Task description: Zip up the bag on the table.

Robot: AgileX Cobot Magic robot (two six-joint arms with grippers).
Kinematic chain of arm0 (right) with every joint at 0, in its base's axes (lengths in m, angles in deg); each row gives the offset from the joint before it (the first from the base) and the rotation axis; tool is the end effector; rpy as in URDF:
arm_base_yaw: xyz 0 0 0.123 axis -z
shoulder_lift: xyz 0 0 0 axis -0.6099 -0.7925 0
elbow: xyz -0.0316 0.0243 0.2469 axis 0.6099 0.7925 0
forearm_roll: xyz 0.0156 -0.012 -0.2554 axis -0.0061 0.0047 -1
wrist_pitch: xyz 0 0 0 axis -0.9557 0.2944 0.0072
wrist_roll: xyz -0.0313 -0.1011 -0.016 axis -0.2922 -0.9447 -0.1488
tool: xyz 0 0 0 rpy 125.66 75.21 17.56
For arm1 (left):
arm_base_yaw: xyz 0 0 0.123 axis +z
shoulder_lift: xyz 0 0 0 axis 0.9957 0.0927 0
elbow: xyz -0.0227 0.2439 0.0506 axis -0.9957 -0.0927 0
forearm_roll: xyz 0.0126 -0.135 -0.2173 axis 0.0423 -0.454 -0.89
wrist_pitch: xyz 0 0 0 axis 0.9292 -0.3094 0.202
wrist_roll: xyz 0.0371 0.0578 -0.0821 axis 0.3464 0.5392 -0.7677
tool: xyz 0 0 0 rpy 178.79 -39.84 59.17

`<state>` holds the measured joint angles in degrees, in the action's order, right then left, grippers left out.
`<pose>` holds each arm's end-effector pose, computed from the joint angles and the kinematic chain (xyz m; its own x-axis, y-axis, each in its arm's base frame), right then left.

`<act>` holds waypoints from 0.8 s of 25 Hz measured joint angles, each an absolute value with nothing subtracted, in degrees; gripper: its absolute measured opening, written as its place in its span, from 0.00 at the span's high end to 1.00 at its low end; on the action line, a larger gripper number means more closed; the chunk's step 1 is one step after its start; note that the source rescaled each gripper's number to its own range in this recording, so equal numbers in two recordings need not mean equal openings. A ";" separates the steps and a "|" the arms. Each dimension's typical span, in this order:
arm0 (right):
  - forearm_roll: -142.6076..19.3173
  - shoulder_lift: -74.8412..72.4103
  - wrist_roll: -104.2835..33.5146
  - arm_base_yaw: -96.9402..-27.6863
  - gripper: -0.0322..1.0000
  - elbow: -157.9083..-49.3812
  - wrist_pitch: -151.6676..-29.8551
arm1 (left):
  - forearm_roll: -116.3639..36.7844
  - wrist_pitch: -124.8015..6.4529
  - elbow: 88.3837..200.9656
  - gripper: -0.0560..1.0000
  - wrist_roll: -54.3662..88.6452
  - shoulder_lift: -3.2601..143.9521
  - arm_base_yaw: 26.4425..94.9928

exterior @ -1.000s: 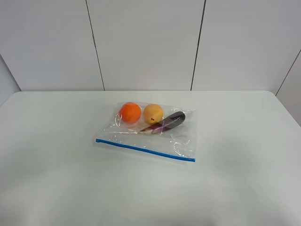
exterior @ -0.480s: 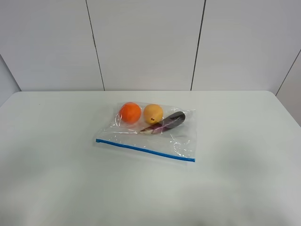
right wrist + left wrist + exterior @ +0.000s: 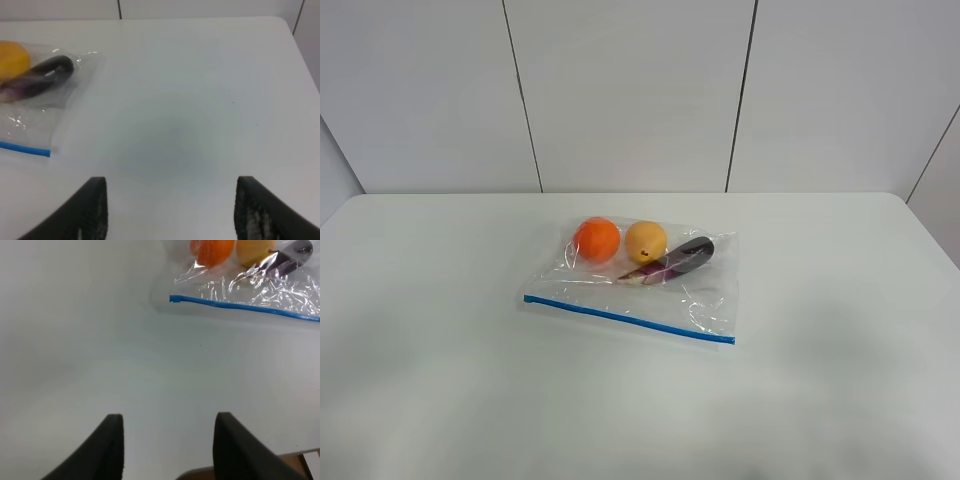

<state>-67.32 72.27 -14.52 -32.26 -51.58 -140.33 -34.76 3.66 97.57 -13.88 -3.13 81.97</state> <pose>0.0506 -0.0012 0.2730 -0.4265 0.0250 -0.9041 0.0567 0.9984 0.0008 0.0333 -0.0160 0.2828 -0.4800 0.0171 -0.8771 0.1627 0.9842 -0.0699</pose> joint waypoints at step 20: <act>-67.27 72.27 -14.51 -32.26 0.09 -51.58 -140.33 | -34.81 3.72 97.57 0.33 -13.88 -3.13 81.97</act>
